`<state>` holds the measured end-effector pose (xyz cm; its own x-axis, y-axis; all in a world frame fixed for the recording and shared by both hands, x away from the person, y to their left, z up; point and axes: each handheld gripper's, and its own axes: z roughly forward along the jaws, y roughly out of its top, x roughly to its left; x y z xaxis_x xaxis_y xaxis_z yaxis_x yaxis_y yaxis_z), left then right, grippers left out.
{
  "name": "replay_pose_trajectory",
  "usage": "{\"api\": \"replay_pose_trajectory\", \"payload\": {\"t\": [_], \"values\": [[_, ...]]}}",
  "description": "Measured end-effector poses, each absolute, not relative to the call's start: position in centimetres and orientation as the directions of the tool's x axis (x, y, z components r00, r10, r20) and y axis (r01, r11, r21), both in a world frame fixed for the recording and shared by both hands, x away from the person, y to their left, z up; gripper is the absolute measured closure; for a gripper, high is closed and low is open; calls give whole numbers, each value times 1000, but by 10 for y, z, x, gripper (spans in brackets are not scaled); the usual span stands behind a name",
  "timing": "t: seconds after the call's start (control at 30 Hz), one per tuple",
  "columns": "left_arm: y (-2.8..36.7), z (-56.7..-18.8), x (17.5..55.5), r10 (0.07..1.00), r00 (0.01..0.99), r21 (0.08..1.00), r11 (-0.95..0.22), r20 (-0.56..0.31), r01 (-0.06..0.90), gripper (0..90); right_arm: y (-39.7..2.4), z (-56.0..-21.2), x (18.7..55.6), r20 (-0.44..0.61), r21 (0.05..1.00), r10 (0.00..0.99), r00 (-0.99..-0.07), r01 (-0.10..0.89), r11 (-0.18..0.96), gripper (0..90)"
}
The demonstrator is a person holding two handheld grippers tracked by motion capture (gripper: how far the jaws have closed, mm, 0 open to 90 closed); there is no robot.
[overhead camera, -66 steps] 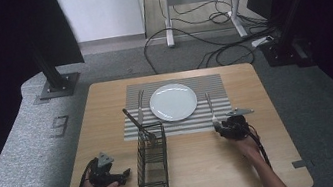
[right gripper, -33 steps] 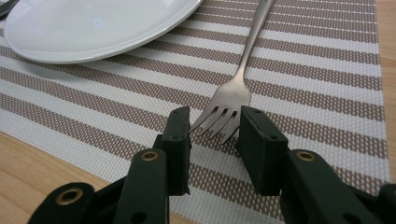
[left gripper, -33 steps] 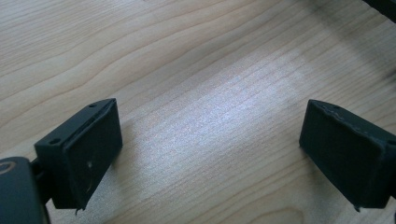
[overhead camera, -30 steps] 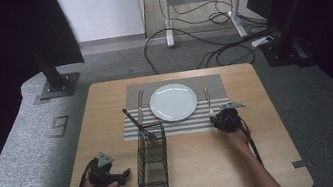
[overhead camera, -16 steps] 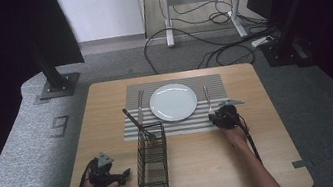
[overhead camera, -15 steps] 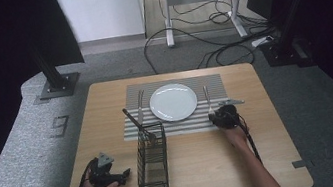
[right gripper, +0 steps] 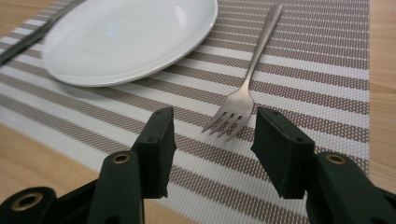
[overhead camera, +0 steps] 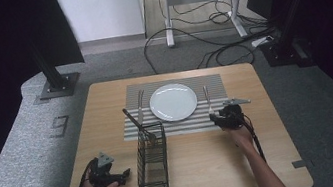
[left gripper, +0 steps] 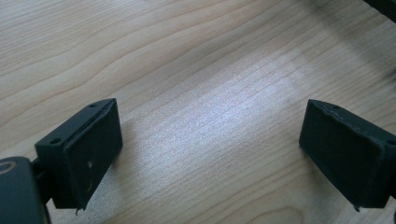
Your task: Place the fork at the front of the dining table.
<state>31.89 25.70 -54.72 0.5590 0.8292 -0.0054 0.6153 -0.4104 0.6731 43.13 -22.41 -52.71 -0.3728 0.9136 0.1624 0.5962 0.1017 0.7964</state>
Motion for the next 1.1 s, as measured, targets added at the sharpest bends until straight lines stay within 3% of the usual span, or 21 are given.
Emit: {"api": "replay_pose_trajectory", "payload": {"t": [0.33, 1.1], "values": [[257, -547, 319, 829, 559, 673, -410, -5, 615, 56, -228, -522, 396, 133, 801, 884, -449, 574, 171, 447], [257, -547, 319, 830, 558, 673, -409, -6, 616, 53, -264, -512, 320, 126, 839, 859, -497, 515, 175, 447]]}}
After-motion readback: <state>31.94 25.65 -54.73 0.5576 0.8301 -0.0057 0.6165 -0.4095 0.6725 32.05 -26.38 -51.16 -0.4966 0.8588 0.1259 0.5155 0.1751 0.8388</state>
